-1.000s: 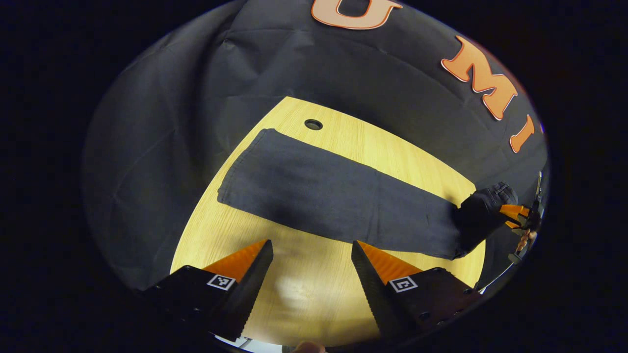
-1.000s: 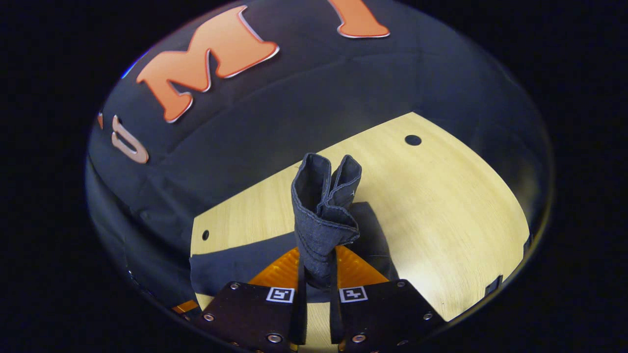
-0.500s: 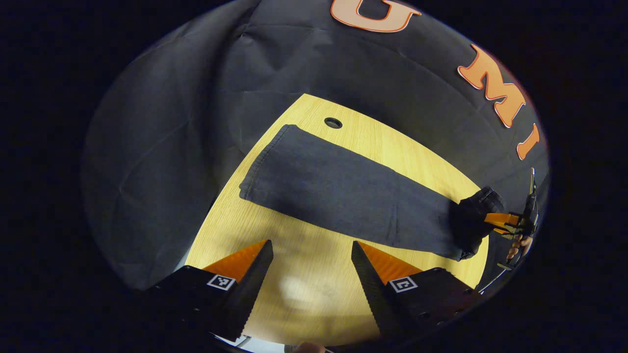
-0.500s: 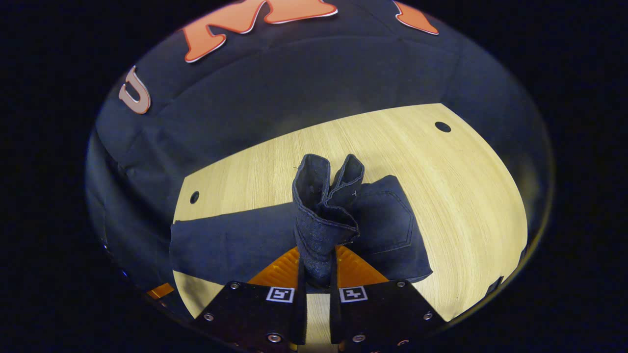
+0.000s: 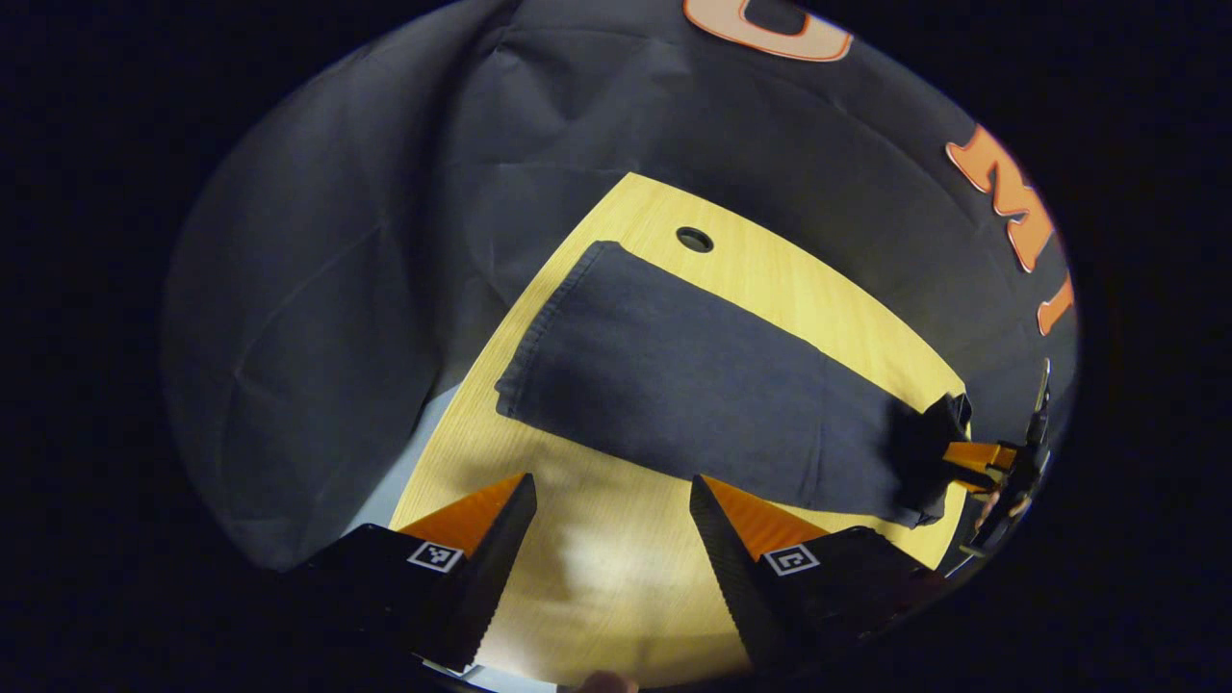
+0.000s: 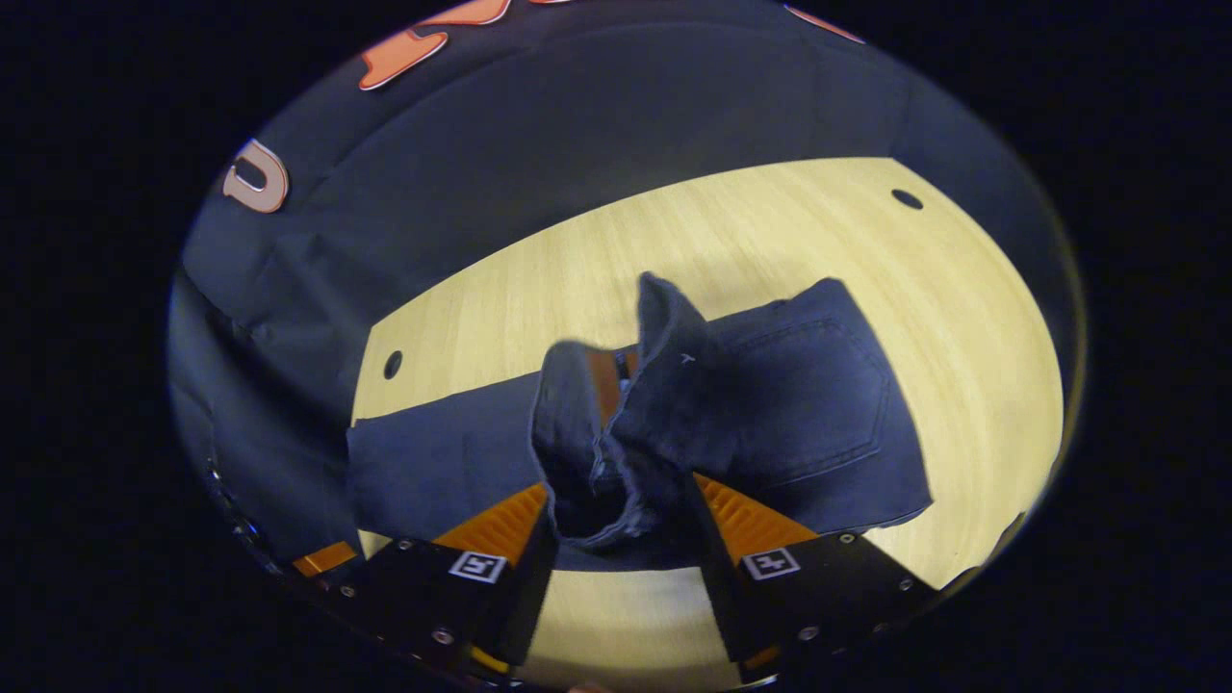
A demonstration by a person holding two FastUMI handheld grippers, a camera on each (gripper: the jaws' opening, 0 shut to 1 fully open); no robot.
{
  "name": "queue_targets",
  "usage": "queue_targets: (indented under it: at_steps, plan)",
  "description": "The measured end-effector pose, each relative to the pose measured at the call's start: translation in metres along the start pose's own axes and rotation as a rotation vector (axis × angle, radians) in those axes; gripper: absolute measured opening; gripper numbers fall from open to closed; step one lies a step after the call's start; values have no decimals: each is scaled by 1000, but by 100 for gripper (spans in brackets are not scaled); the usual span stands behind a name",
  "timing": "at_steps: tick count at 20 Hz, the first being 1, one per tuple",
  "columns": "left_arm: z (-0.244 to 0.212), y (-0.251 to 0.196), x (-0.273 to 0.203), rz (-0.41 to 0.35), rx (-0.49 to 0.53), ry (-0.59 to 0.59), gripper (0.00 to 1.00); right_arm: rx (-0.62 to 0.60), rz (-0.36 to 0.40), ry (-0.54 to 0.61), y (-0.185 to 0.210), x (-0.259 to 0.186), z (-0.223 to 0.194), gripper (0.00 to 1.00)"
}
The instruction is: Grasp the waist and the cuffs of the jeans and fold them to make the two legs overlap; first hold the waist and fold one-third of the jeans toward the cuffs, then hold the cuffs and fold the remaining one-third in the same direction to finish folding.
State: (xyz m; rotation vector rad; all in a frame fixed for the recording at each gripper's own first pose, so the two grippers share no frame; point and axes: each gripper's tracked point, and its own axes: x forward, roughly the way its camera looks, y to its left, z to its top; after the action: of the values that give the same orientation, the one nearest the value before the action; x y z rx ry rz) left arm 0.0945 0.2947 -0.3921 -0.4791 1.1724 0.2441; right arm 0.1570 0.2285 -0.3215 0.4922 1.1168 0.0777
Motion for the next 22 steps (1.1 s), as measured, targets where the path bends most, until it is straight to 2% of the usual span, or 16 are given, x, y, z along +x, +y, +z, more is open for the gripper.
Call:
queue_targets:
  at_steps: [2,4,7,10,15,19,22]
  plan:
    - [12,6,11,-3,-57,26,97,4,2,-27,4,0,2,90]
    - [20,17,23,16,-115,60,97,11,-7,-58,0,-5,7,94]
    - [32,33,39,57,-191,123,97,5,-18,-88,-2,-15,10,96]
    - [39,45,56,113,-212,170,97,-3,-34,-140,-8,-31,17,98]
    - [37,54,83,208,-173,247,97,19,-51,-192,-25,-59,15,97]
    - [37,52,84,283,-131,270,96,41,-72,-225,-31,-71,16,97]
    - [35,51,86,298,-151,253,96,55,-87,-233,-38,-76,10,98]
